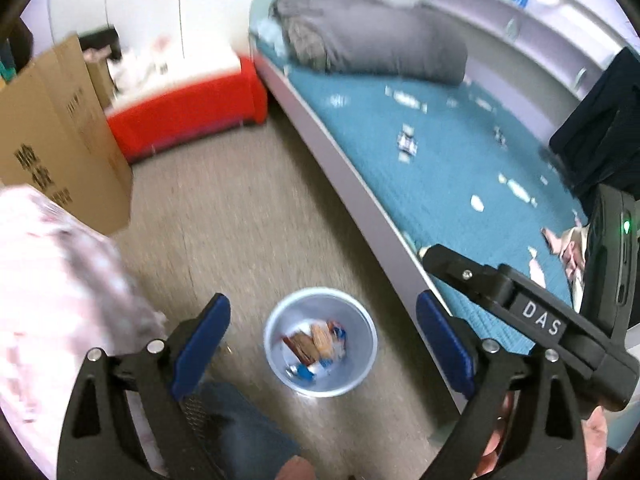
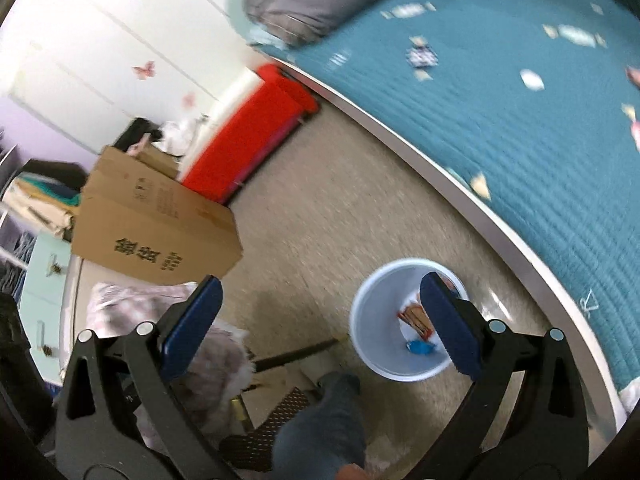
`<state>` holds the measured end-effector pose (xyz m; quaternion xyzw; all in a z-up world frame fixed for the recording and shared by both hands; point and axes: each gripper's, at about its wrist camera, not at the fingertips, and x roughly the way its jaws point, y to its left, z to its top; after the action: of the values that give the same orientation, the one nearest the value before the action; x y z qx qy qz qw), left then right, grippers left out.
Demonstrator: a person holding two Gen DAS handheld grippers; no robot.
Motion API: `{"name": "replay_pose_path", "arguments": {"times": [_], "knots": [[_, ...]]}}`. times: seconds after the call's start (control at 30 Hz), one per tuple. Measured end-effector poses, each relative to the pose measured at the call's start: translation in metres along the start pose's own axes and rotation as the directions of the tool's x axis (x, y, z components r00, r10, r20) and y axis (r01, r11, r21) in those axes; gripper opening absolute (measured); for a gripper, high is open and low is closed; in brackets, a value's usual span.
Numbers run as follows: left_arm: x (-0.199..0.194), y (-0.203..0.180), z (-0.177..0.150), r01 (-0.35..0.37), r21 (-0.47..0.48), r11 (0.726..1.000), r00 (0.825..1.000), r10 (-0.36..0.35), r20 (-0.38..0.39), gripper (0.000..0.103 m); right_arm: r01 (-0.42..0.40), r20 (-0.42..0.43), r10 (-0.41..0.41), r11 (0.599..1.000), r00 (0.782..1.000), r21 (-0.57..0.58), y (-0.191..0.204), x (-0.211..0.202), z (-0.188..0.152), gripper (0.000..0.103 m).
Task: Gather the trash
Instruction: 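Move both open tools back over the table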
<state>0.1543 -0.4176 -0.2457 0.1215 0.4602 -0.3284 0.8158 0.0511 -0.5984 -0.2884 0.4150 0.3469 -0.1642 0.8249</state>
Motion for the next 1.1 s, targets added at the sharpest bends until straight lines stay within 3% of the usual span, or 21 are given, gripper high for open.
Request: {"name": "replay_pose_path", "arguments": {"times": [0.1,0.3,0.6,0.83,0.93,1.1], "knots": [[-0.043,0.011,-0.003,-0.033,0.002,0.999,0.995,0.033,0.09,0.093,-0.049,0.034,0.051,0.998,0.998,-0.049,0.033,-0.023,-0.004,0.097],[-0.12,0.056,-0.018,-0.074,-0.081,0.994,0.97,0.091,0.226,0.093,-0.13,0.058,0.144,0.971,0.988,-0.199,0.114,-0.061,-0.02,0.097],[-0.203,0.141,-0.062,-0.19,-0.223,0.956,0.907,0.258,0.332,0.093,-0.209,-0.004,0.229,0.881,0.973,-0.424,0.231,-0.079,-0.069,0.097],[-0.241,0.223,-0.112,-0.301,-0.378,0.875,0.855,0.423,0.299,0.093,-0.25,-0.118,0.222,0.796,0.968,-0.552,0.299,-0.059,-0.131,0.097],[-0.246,0.252,-0.132,-0.328,-0.421,0.846,0.847,0.46,0.265,0.093,-0.271,-0.166,0.215,0.761,0.963,-0.589,0.321,-0.05,-0.156,0.097],[-0.254,0.309,-0.174,-0.378,-0.516,0.769,0.824,0.533,0.191,0.093,-0.288,-0.225,0.184,0.718,0.957,-0.634,0.346,-0.036,-0.191,0.097]]}}
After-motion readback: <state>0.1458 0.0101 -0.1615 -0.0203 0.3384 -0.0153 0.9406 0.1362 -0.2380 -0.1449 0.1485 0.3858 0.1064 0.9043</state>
